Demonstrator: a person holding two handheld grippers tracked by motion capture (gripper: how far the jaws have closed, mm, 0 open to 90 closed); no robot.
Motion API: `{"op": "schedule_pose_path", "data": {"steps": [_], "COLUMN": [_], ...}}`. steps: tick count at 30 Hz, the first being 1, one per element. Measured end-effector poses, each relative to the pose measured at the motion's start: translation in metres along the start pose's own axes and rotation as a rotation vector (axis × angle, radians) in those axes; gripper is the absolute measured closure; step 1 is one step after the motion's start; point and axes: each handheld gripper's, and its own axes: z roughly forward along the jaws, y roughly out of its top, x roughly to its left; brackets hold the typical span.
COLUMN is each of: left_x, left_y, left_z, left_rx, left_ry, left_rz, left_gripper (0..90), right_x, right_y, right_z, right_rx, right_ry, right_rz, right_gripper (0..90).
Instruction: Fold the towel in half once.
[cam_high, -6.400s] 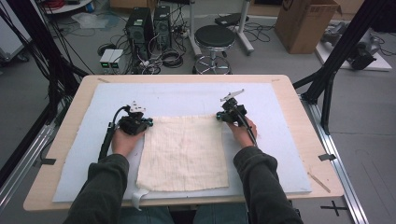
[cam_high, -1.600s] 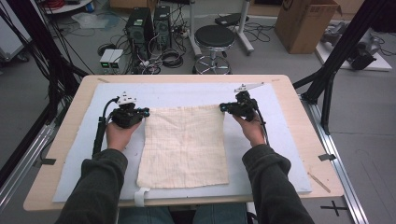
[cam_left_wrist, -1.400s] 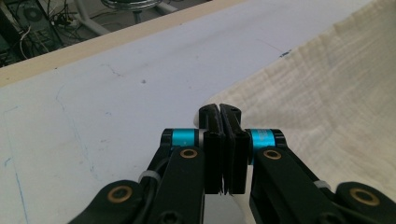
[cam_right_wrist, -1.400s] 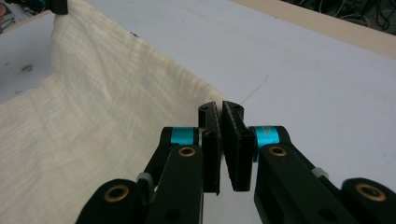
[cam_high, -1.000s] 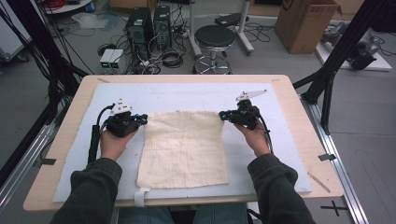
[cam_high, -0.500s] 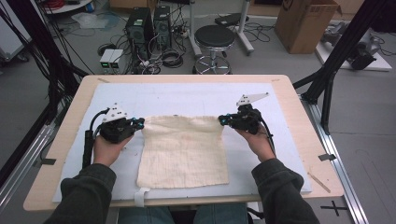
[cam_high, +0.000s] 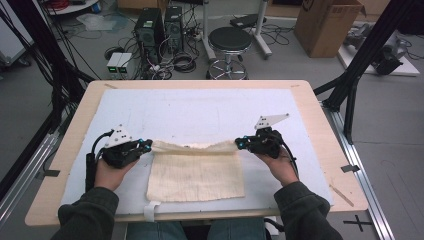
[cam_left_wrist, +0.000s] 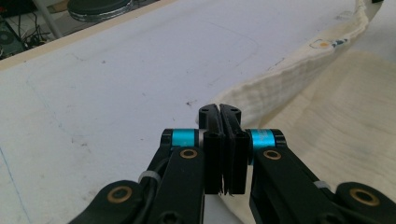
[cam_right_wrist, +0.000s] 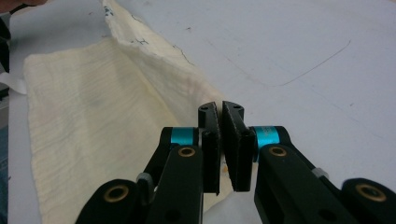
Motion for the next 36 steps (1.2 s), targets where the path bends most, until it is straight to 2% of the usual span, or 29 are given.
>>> {"op": "schedule_pose_path", "data": {"steps": [2,10,14,18,25,28,36], "left_x": [-0.003,-0.019,-0.025,-0.031,-0.041,-0.045,-0.056], "left_y": [-0.003,-0.011,-0.015,-0.02,-0.027,-0.03,-0.043], "left_z": [-0.002,-0.013,-0.019,-0.025,-0.038,-0.042,-0.045], "left_rx": [0.0,0.01,0.001,0.008,0.007,-0.002,0.02], "left_ry": [-0.007,-0.028,-0.04,-0.048,-0.058,-0.068,-0.075], "left_rz": [0.002,0.062,0.066,0.09,0.101,0.084,0.098], "left_gripper": [87.7,87.7,87.7,87.7,87.7,87.6,87.6], "right_x": [0.003,0.022,0.031,0.039,0.046,0.048,0.058], "right_y": [-0.003,-0.014,-0.019,-0.024,-0.03,-0.035,-0.048], "right_z": [-0.003,-0.011,-0.013,-0.014,-0.016,-0.016,-0.014], "right_rx": [-0.004,-0.004,0.001,0.008,0.014,0.026,0.048], "right_ry": [0.006,0.014,0.026,0.029,0.038,0.044,0.058], "right_rz": [-0.001,-0.032,-0.038,-0.049,-0.052,-0.048,-0.05], "right_gripper": [85.8,85.8,85.8,85.8,85.7,85.7,85.5]}}
